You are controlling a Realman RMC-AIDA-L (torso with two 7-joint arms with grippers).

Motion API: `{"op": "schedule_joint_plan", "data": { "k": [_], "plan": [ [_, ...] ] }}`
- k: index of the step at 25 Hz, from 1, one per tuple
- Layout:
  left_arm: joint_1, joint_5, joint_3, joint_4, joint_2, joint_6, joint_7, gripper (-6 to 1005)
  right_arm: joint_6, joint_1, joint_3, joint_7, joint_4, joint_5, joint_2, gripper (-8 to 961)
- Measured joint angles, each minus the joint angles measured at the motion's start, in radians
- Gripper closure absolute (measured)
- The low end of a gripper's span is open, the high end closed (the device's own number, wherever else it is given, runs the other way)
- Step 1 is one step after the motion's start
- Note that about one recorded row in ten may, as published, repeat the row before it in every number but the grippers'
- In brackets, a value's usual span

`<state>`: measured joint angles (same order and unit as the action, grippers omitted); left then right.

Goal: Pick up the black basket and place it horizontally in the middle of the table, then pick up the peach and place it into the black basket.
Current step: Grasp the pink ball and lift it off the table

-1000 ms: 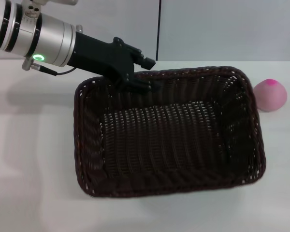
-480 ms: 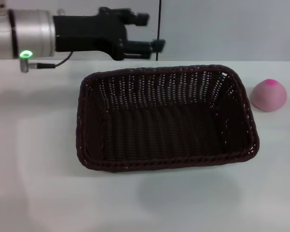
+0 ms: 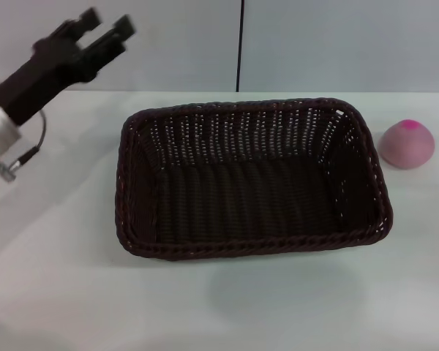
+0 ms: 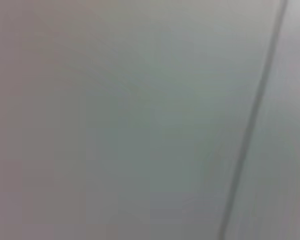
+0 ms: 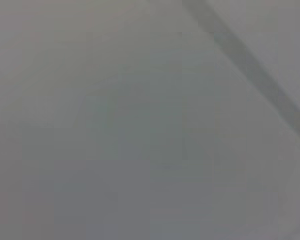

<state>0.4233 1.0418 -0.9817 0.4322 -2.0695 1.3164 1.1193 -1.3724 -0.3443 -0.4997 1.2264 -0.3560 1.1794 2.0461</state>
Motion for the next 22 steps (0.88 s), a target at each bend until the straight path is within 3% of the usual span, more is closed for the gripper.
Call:
{"op": "schedule_joint_plan", "data": {
  "k": [3, 4, 5, 7, 10, 13, 14, 16, 19, 22],
  "plan": [
    [-0.019, -0.078, -0.004, -0.078, -0.002, 0.021, -0.073, 203, -0.026, -0.005, -0.071, 0.065, -0.098, 0.123, -0.023, 505],
    [-0.019, -0.078, -0.004, -0.078, -0.002, 0.021, -0.073, 203, -0.038, -0.015, -0.094, 0.169, -0.177, 0.248, -0.041, 505],
    [-0.026, -0.123, -0.002, -0.146, -0.003, 0.036, -0.12, 203, -0.038, -0.015, -0.094, 0.169, -0.177, 0.248, -0.041, 505],
    [-0.027, -0.158, 0.002, -0.204, -0.003, 0.042, -0.156, 204, -0.064, -0.032, -0.1, 0.301, -0.284, 0.396, -0.057, 505],
    [-0.027, -0.174, 0.003, -0.236, -0.003, 0.044, -0.179, 204, -0.132, -0.052, -0.095, 0.513, -0.505, 0.591, -0.068, 504],
    [-0.023, -0.175, 0.003, -0.252, -0.003, 0.044, -0.182, 204, -0.153, -0.067, -0.09, 0.61, -0.606, 0.687, -0.073, 504],
    [-0.021, -0.175, 0.003, -0.256, -0.003, 0.044, -0.182, 204, -0.181, -0.099, -0.085, 0.682, -0.674, 0.791, -0.084, 504],
    [-0.019, -0.176, 0.003, -0.26, -0.003, 0.045, -0.183, 204, -0.202, -0.12, -0.084, 0.708, -0.693, 0.845, -0.091, 504],
    [-0.018, -0.177, 0.003, -0.26, -0.003, 0.047, -0.183, 203, -0.25, -0.223, -0.083, 0.803, -0.717, 1.055, -0.115, 503],
    [-0.018, -0.177, 0.004, -0.261, -0.004, 0.048, -0.184, 203, -0.244, -0.27, -0.088, 0.835, -0.718, 1.154, -0.115, 437]
  ]
}}
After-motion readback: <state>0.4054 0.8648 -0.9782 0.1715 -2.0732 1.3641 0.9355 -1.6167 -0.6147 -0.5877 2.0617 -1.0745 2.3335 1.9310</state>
